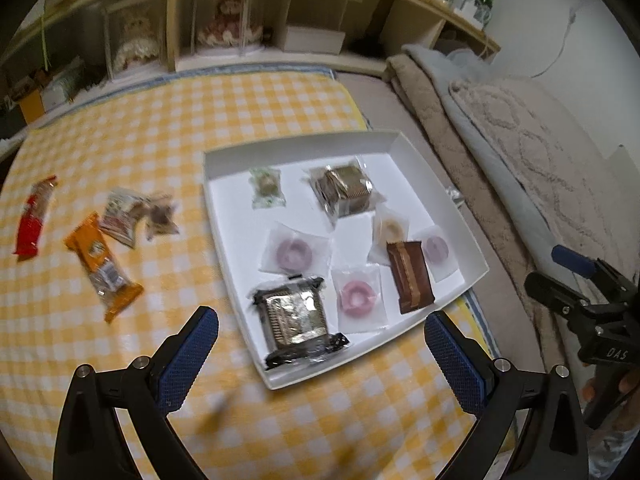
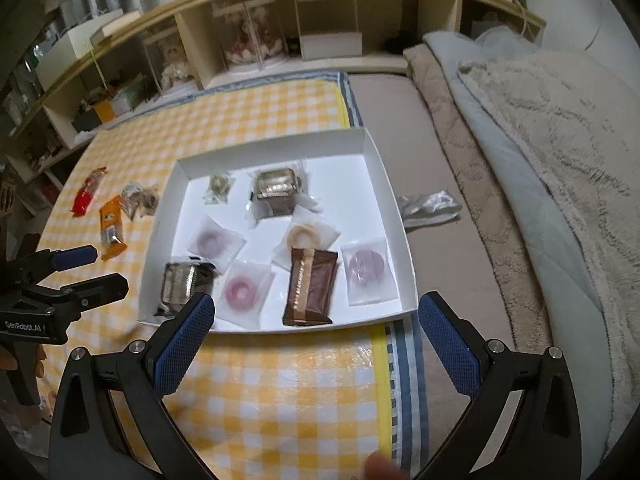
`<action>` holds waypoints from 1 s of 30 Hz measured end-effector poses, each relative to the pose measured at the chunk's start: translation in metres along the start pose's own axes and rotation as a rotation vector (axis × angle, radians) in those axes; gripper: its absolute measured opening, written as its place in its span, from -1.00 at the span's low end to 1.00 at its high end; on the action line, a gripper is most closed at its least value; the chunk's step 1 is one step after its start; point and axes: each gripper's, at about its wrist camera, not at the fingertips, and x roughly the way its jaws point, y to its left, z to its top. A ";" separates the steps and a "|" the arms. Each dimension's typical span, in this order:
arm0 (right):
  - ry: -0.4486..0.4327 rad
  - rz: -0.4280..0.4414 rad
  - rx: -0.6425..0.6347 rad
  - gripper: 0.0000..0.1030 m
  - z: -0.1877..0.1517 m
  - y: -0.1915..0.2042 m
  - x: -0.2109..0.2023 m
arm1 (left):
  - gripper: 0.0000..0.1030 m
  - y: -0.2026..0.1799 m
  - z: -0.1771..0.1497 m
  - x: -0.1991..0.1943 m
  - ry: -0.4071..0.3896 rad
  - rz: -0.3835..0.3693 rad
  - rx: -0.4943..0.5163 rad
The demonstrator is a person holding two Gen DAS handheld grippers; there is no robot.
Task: Organize snacks
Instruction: 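Withdraw both tools from the tray toward the remaining snacks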
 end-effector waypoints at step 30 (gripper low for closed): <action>-0.120 0.187 -0.055 1.00 0.061 0.161 -0.007 | 1.00 0.175 -0.024 -0.172 -0.178 0.165 -0.099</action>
